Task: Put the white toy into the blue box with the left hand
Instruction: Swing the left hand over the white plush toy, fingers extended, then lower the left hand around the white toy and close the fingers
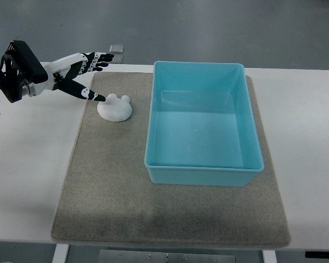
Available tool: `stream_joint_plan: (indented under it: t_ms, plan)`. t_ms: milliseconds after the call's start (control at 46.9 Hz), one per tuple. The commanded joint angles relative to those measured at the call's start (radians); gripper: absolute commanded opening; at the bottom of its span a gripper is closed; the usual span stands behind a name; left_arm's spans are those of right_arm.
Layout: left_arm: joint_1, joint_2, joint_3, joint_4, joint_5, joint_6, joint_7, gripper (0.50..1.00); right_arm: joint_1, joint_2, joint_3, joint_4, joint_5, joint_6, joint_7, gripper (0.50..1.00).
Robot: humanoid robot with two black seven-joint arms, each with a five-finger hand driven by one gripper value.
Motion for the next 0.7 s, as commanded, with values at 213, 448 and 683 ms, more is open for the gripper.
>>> stream_joint_plan:
  t_ms: [213,448,683]
  plan:
    - [-0.011,0.002,-0.009,-0.007,0.228,0.027,-0.094,0.956,0.000,0.000,0.000,0.000,0.000,0.000,0.000,0.936]
    - [0.002,0.002,0.005,0.002,0.371,0.118,-0.111,0.943,0.000,0.000,0.000,0.000,0.000,0.000,0.000,0.936]
    - [0.002,-0.004,0.019,0.003,0.412,0.144,-0.109,0.941,0.000,0.000,0.000,0.000,0.000,0.000,0.000,0.936]
